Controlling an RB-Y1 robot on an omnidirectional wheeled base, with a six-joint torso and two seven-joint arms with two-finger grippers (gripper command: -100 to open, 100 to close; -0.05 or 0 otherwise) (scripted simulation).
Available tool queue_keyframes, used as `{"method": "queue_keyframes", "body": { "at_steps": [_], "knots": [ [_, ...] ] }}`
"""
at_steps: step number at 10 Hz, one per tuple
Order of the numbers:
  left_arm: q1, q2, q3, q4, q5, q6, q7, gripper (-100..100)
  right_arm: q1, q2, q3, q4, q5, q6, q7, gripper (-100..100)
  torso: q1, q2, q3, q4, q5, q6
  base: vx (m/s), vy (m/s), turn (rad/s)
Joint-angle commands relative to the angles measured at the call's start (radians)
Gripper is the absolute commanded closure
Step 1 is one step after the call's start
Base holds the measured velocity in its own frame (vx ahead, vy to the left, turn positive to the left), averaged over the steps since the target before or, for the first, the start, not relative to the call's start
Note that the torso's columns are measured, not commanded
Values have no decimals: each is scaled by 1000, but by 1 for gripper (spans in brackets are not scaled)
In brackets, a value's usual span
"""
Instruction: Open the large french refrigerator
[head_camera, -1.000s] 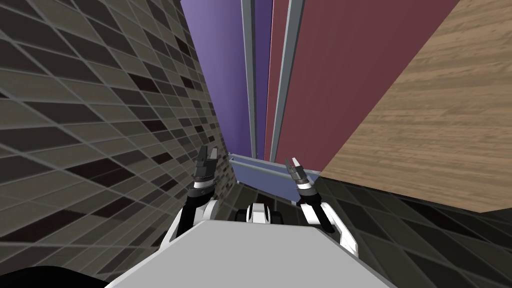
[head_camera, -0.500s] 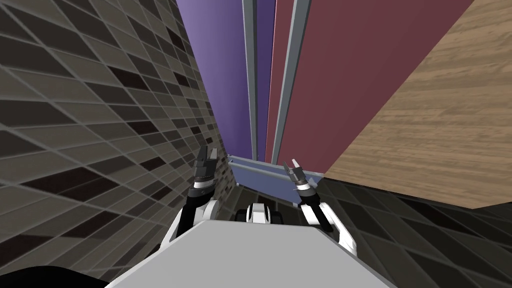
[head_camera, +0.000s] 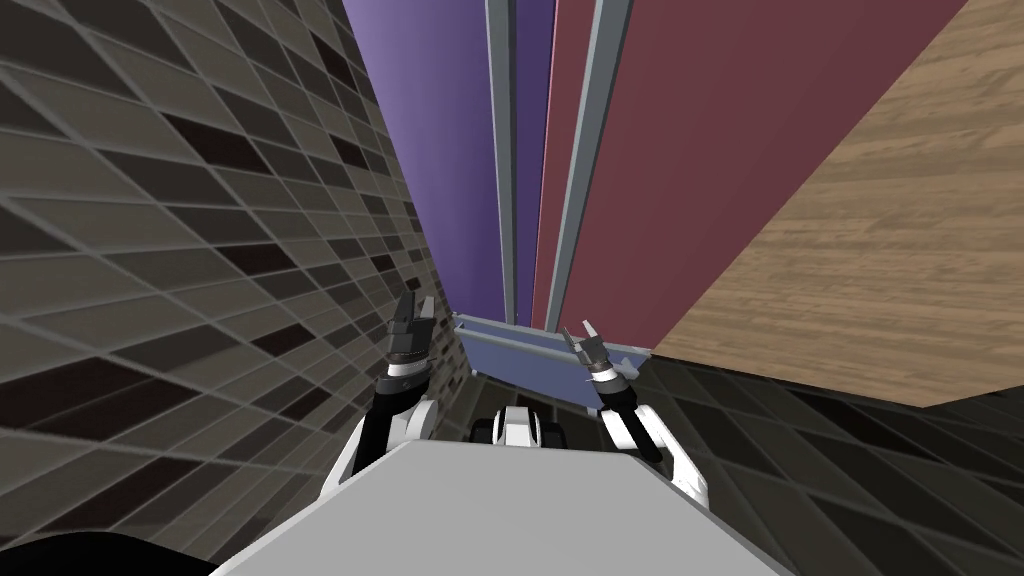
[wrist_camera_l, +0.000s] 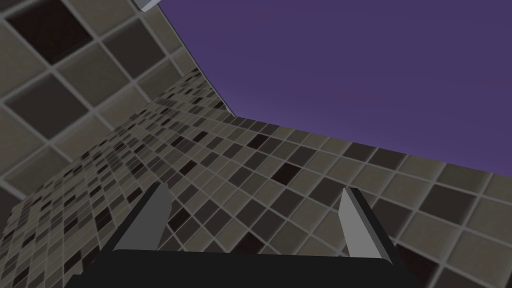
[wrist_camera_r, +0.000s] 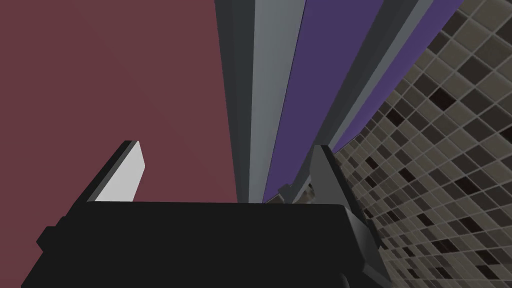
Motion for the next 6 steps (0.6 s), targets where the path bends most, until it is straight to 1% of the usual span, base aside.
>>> {"method": "queue_keyframes", "body": {
  "at_steps": [1,2,3,4,5,6],
  "knots": [
    [0,0,0,0,0,0,0,0,-5,-1,0,17,10,-8,58,-100,-1,1,0,0,0,0,25,23,2],
    [0,0,0,0,0,0,0,0,-15,-1,-2,51,30,-26,98,-100,-2,3,2,1,0,0,41,34,-88],
    [0,0,0,0,0,0,0,0,-15,-1,-2,51,30,-26,122,-100,-1,2,1,1,0,0,47,34,-49],
    [0,0,0,0,0,0,0,0,-24,-1,-4,85,49,-43,152,-100,-1,2,1,0,0,0,57,38,-80],
    [0,0,0,0,0,0,0,0,-24,-1,-4,85,49,-43,181,-100,-1,1,0,0,0,0,43,38,-38],
    [0,0,0,0,0,0,0,0,-33,0,-5,119,68,-59,209,-100,-1,2,1,0,0,0,59,41,-80]
  ]
}}
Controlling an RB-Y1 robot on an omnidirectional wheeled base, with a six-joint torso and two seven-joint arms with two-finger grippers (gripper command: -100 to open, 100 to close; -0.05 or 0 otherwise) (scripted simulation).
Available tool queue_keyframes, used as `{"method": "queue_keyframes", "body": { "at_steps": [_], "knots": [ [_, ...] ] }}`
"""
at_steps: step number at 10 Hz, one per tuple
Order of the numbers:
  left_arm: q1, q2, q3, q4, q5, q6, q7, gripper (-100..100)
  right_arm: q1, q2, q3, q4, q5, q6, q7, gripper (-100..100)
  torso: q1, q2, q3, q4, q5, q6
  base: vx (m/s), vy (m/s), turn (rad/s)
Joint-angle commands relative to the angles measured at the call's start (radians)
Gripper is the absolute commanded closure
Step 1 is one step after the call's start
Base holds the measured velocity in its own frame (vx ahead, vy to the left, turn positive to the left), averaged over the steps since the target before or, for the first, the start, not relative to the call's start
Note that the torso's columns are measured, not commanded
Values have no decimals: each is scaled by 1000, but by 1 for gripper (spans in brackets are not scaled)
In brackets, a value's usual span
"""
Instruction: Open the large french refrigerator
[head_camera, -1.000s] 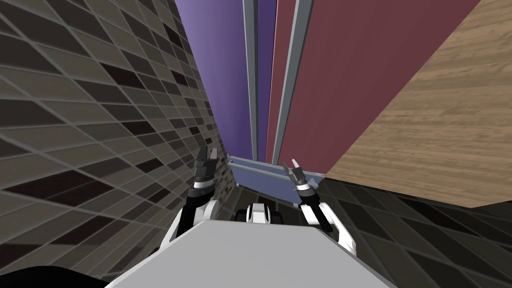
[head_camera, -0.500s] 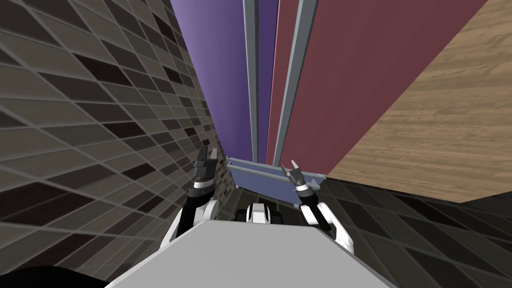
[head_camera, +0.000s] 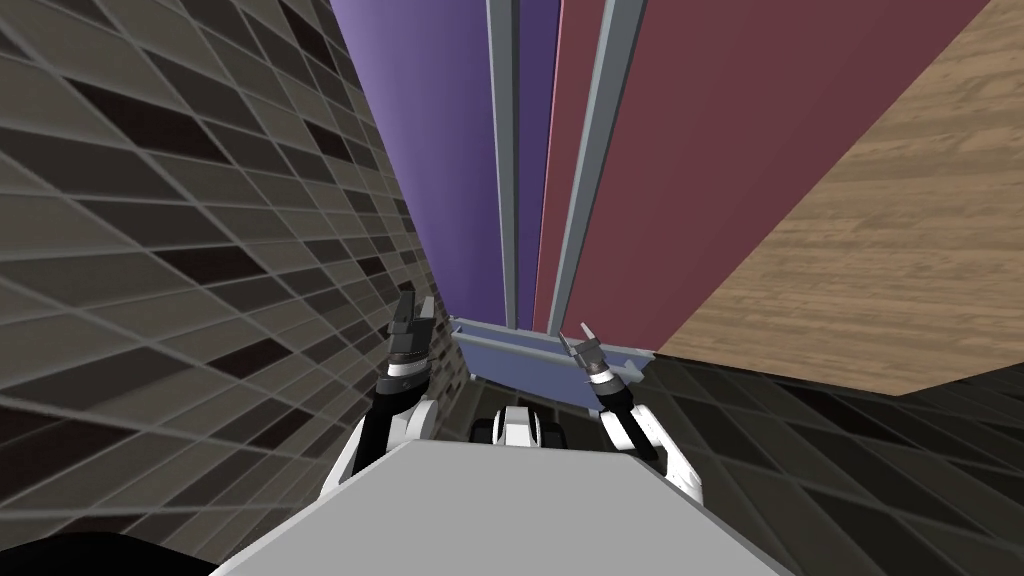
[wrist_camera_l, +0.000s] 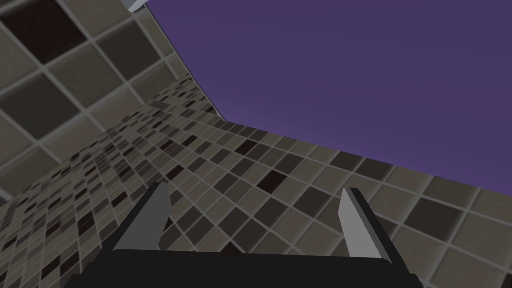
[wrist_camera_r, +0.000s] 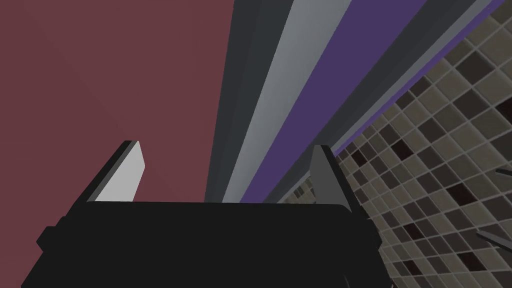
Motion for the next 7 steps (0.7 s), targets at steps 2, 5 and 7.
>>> {"method": "queue_keyframes", "body": {
  "at_steps": [2,5,7],
  "knots": [
    [0,0,0,0,0,0,0,0,-10,1,-2,39,22,-20,88,-100,-1,0,0,0,0,0,34,15,-20],
    [0,0,0,0,0,0,0,0,-29,5,-4,105,58,-53,179,-100,0,0,0,0,0,0,38,15,-69],
    [0,0,0,0,0,0,0,0,-38,9,-4,137,75,-69,235,-100,0,0,0,0,0,0,40,20,-65]
  ]
}}
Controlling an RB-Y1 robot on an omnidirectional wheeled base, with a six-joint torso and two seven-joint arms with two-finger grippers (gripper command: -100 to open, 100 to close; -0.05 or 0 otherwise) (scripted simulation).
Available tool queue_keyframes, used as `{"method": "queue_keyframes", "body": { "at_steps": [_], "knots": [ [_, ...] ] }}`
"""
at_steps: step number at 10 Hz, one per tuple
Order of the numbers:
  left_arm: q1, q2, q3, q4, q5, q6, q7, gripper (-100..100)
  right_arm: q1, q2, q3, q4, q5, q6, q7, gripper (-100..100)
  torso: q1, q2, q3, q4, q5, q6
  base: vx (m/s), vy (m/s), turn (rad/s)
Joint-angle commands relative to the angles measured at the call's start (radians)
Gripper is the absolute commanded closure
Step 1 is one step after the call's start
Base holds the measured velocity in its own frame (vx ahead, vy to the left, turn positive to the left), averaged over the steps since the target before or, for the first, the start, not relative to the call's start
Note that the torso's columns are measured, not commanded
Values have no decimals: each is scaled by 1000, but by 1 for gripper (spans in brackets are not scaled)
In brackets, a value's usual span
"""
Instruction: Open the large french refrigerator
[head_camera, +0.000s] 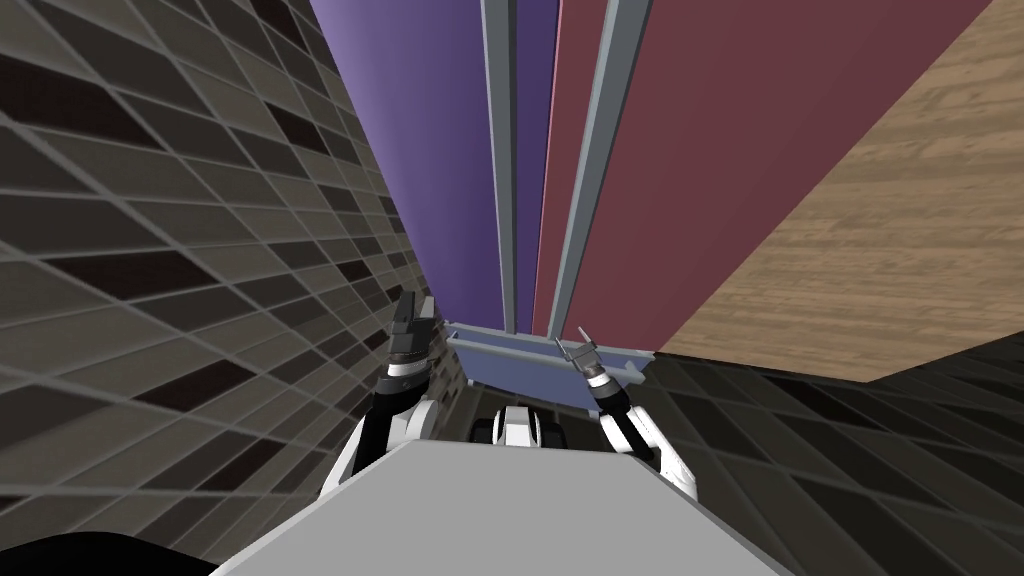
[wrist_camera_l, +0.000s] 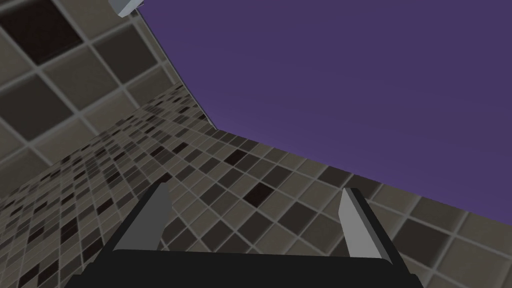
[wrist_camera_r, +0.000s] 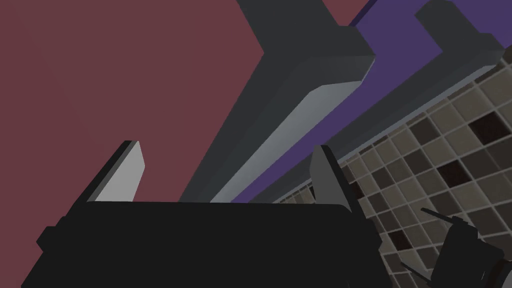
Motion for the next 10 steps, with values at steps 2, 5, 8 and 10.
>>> {"method": "queue_keyframes", "body": {
  "at_steps": [2,5,8,10],
  "knots": [
    [0,0,0,0,0,0,0,0,-26,9,-1,74,37,-35,108,-100,-1,0,0,0,0,0,34,8,-58],
    [0,0,0,0,0,0,0,0,-35,15,-1,103,53,-50,189,-100,-2,-6,-3,-3,-1,0,22,7,-62],
    [0,0,0,0,0,0,0,0,-51,29,-1,157,84,-79,268,-100,-4,-11,-6,-5,-2,-1,23,-1,-64],
    [0,0,0,0,0,0,0,0,-59,39,-1,182,98,-92,321,-100,-3,-14,-7,-6,-2,-1,18,0,-57]
  ]
}}
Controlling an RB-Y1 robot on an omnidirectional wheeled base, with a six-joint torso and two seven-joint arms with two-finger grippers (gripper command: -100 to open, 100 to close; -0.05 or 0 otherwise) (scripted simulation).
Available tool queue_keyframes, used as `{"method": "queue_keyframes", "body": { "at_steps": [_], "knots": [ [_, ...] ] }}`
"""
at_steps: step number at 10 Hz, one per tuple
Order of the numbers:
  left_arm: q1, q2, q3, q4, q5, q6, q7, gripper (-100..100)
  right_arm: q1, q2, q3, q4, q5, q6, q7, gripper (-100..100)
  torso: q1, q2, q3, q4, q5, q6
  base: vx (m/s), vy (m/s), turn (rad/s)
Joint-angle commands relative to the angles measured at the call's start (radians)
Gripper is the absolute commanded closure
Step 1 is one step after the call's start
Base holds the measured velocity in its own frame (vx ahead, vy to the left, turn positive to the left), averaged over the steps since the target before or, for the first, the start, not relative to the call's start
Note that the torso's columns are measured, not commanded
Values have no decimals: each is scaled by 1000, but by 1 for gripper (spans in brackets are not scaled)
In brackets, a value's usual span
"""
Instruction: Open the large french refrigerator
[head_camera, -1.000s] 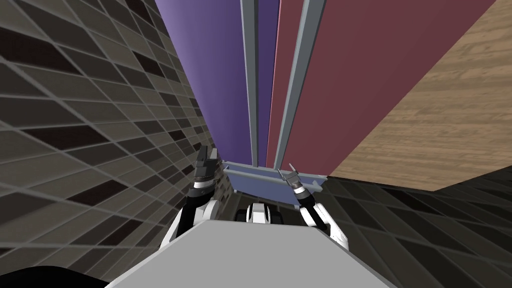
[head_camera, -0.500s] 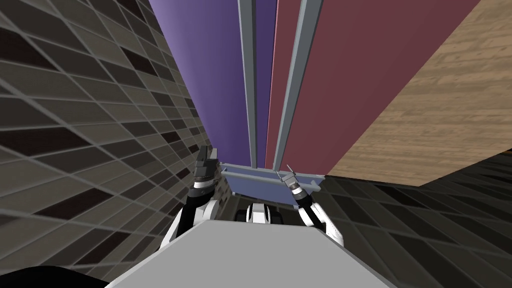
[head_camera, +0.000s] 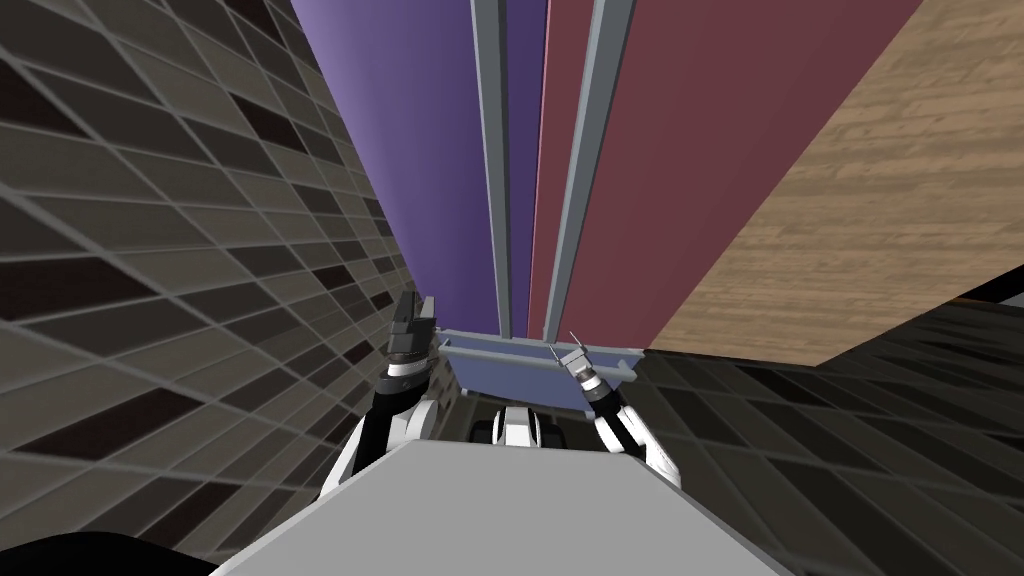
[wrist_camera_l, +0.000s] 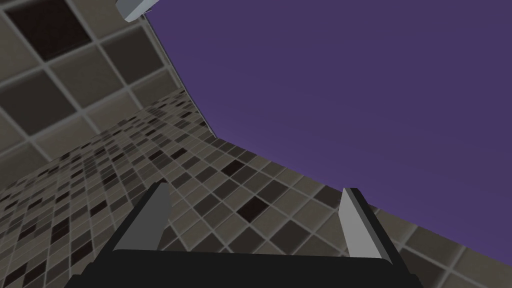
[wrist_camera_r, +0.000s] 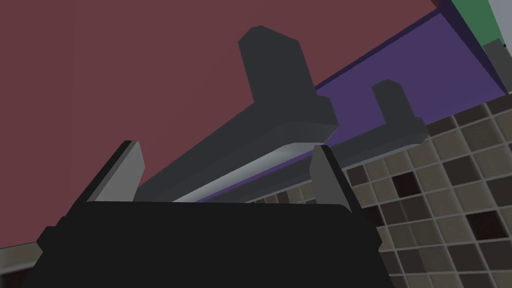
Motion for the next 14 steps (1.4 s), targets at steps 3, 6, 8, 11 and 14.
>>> {"method": "queue_keyframes", "body": {
  "at_steps": [3,6,8,11,14],
  "knots": [
    [0,0,0,0,0,0,0,0,-15,20,-3,58,30,-21,108,-100,3,11,5,5,2,1,34,-4,-43],
    [0,0,0,0,0,0,0,0,-28,47,-2,100,54,-44,186,-100,3,16,9,6,2,2,25,-12,-65],
    [0,0,0,0,0,0,0,0,-39,82,-1,134,74,-63,247,-100,3,15,8,6,2,2,15,-16,-67],
    [0,0,0,0,0,0,0,0,-51,154,1,170,95,-84,318,-100,3,14,7,6,2,1,16,-21,-62],
    [0,0,0,0,0,0,0,0,-56,231,2,188,105,-94,352,-100,3,15,8,6,2,1,9,-18,-38]
  ]
}}
